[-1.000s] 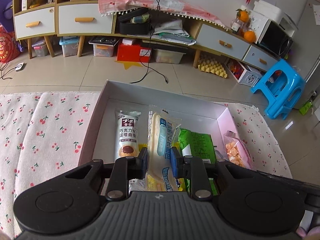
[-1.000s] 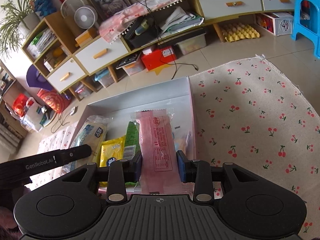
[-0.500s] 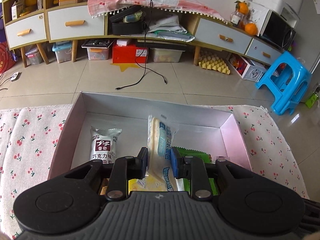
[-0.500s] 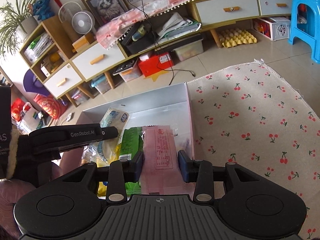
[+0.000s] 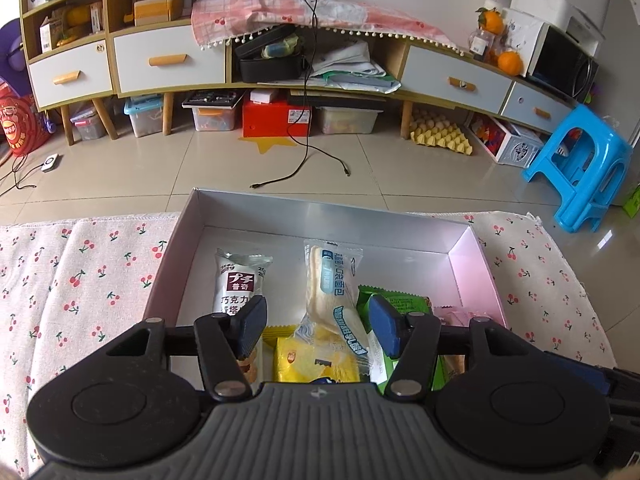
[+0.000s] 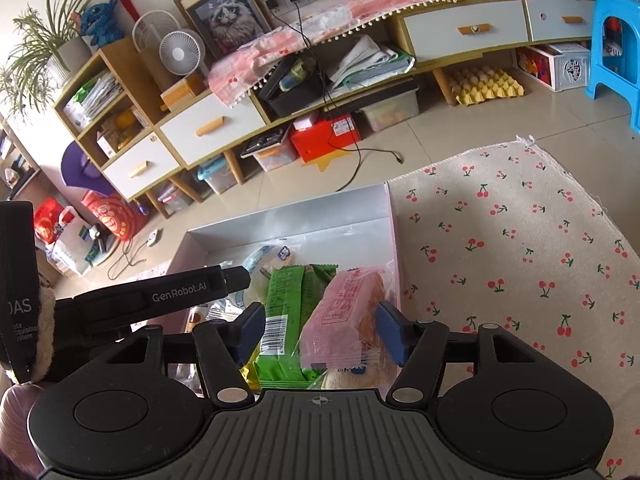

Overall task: Organize snacks
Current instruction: 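Carry both packets over the pink box, lower them in and open both tools, then move both tools back out toward the silver packet and red candy packet, then grasp the silver packet with the left tool while the right tool grasps the red candy packet, then carry both packets into the pink box and open both tools, then move both tools back toward the red candy and white biscuit packets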

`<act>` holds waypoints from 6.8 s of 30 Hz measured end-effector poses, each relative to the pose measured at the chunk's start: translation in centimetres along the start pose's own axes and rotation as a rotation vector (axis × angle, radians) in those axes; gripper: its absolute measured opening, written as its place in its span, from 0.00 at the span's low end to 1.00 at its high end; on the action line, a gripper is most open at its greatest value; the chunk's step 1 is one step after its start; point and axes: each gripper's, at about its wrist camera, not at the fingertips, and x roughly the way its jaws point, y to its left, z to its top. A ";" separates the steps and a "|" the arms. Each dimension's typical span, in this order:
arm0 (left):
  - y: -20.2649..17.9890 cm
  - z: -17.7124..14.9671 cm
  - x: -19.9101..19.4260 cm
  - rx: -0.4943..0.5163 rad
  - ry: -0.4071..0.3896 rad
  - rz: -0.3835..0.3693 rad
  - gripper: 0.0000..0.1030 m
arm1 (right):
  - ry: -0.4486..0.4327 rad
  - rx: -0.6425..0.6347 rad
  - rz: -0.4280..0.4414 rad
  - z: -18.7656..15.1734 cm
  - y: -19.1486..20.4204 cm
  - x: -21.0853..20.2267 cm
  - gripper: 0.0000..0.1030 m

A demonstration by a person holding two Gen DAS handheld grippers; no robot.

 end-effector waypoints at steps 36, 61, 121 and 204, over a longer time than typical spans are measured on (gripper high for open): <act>1.2 -10.4 -9.4 0.050 -0.007 0.015 0.99 | 0.047 -0.305 -0.078 -4.3 -1.2 -8.1 0.90; -7.5 -19.9 -9.2 0.504 0.085 -0.221 0.99 | 0.251 -0.469 -0.147 -11.5 -9.7 -6.2 1.00; -7.9 -16.3 -8.3 0.320 -0.024 -0.260 0.25 | 0.025 -0.418 0.001 -10.4 -6.3 -5.1 0.36; 5.7 -5.5 -7.4 0.027 -0.124 0.077 0.99 | -0.076 -0.260 -0.002 -2.9 2.9 -3.6 0.96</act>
